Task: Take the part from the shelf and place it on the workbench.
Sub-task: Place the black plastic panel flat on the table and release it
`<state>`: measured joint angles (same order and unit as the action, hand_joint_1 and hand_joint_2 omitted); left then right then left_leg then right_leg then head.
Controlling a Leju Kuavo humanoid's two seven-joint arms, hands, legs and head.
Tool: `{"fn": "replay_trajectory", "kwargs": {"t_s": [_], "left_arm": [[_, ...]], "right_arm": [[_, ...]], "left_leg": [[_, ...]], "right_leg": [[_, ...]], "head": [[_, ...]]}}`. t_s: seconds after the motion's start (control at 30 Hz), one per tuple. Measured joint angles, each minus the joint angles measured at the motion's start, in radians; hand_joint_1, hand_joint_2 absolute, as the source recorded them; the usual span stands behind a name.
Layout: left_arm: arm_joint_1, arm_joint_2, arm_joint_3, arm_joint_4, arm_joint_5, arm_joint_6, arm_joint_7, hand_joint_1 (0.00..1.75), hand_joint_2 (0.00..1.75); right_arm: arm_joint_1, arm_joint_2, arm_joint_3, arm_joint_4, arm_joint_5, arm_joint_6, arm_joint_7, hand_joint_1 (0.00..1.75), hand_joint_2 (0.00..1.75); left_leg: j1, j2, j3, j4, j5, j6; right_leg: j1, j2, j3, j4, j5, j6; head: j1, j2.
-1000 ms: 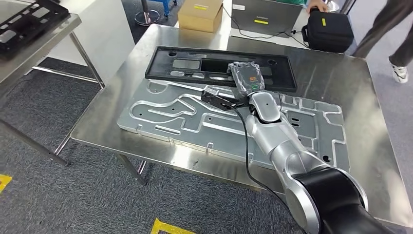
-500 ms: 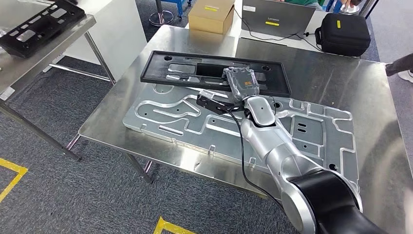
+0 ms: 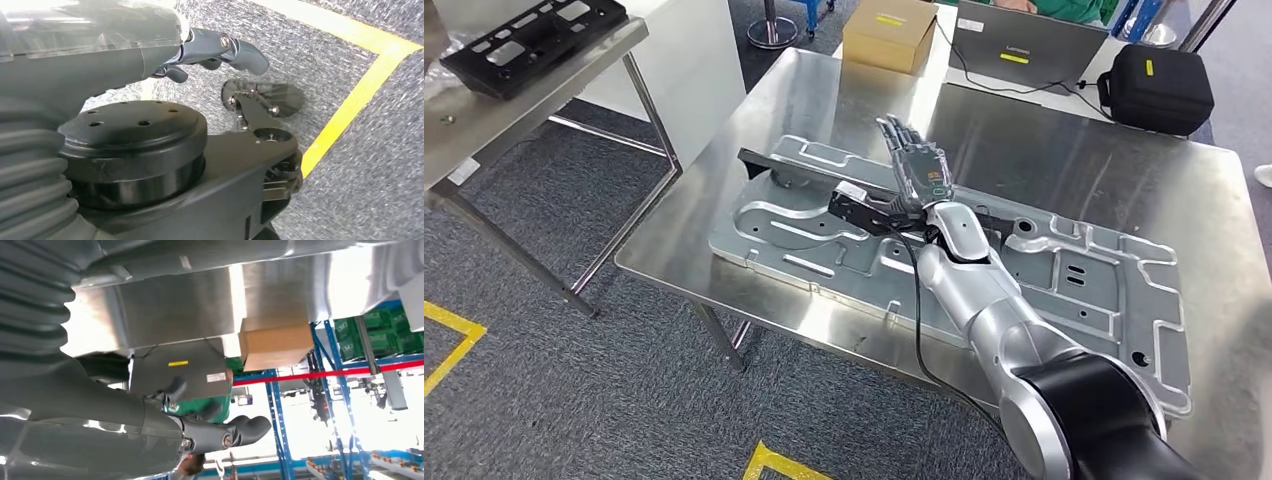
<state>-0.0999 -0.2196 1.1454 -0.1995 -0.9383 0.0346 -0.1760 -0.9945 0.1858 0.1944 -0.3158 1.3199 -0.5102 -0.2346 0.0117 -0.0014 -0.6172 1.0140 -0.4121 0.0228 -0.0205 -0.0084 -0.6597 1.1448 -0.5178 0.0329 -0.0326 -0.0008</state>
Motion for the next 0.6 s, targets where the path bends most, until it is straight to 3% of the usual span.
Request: {"fn": "replay_trajectory", "kwargs": {"t_s": [0.07, 0.1, 0.13, 0.23, 0.3, 0.43, 0.5, 0.57, 0.6], "left_arm": [[0.000, 0.000, 0.001, 0.000, 0.002, 0.002, -0.003, 0.00, 0.00], [0.000, 0.000, 0.002, 0.000, 0.003, 0.003, -0.004, 0.00, 0.00], [0.001, 0.000, 0.002, 0.000, 0.004, 0.005, -0.005, 0.00, 0.00], [0.000, -0.001, 0.005, 0.000, 0.004, 0.009, -0.008, 0.00, 0.00], [0.000, -0.001, 0.006, 0.000, 0.004, 0.011, -0.009, 0.00, 0.00], [0.000, 0.000, 0.008, 0.000, 0.004, 0.013, -0.012, 0.00, 0.00], [0.000, 0.001, 0.008, 0.000, 0.005, 0.013, -0.019, 0.00, 0.00], [0.001, 0.001, 0.009, 0.000, 0.005, 0.014, -0.026, 0.00, 0.00], [0.001, 0.002, 0.011, 0.000, 0.006, 0.014, -0.029, 0.00, 0.00]], "right_arm": [[0.004, 0.000, -0.009, 0.000, -0.013, 0.008, -0.006, 0.00, 0.00], [0.007, 0.000, -0.012, 0.000, -0.018, 0.012, -0.008, 0.00, 0.00], [0.009, 0.000, -0.016, 0.000, -0.025, 0.016, -0.009, 0.00, 0.00], [0.007, 0.000, -0.031, -0.003, -0.047, 0.030, -0.015, 0.00, 0.00], [0.004, 0.001, -0.037, -0.005, -0.056, 0.035, -0.022, 0.00, 0.00], [0.001, 0.004, -0.048, -0.008, -0.081, 0.050, -0.029, 0.00, 0.00], [0.000, 0.006, -0.059, -0.011, -0.116, 0.066, -0.040, 0.00, 0.00], [0.004, 0.005, -0.071, -0.012, -0.148, 0.078, -0.054, 0.00, 0.00], [0.008, 0.004, -0.077, -0.011, -0.161, 0.081, -0.060, 0.00, 0.00]], "left_leg": [[-0.003, -0.003, 0.000, 0.000, -0.001, 0.005], [-0.005, -0.006, 0.000, 0.001, -0.001, 0.005], [-0.007, -0.009, 0.001, 0.002, -0.002, 0.006], [-0.013, -0.017, 0.003, 0.005, -0.004, 0.003], [-0.015, -0.018, 0.003, 0.007, -0.006, -0.003], [-0.015, -0.015, 0.000, 0.019, -0.020, -0.025], [-0.011, -0.011, -0.034, 0.100, -0.070, -0.036], [-0.005, -0.007, -0.092, 0.231, -0.130, -0.046], [-0.001, -0.006, -0.112, 0.273, -0.140, -0.050]], "right_leg": [[0.000, 0.003, -0.063, 0.126, -0.052, 0.002], [0.000, 0.004, -0.081, 0.158, -0.055, 0.001], [0.001, 0.004, -0.080, 0.152, -0.039, -0.001], [0.008, 0.006, 0.007, -0.031, 0.058, -0.020], [0.015, 0.006, 0.043, -0.108, 0.080, -0.029], [0.010, 0.007, 0.052, -0.129, 0.087, -0.043], [0.004, 0.009, 0.056, -0.136, 0.092, -0.050], [0.004, 0.014, 0.056, -0.136, 0.092, -0.051], [0.004, 0.018, 0.055, -0.135, 0.092, -0.051]], "head": [[0.000, 0.000], [0.000, 0.000], [0.000, 0.000], [0.000, 0.000], [0.000, 0.000], [-0.002, 0.000], [-0.005, 0.000], [-0.007, 0.000], [-0.007, 0.000]]}}
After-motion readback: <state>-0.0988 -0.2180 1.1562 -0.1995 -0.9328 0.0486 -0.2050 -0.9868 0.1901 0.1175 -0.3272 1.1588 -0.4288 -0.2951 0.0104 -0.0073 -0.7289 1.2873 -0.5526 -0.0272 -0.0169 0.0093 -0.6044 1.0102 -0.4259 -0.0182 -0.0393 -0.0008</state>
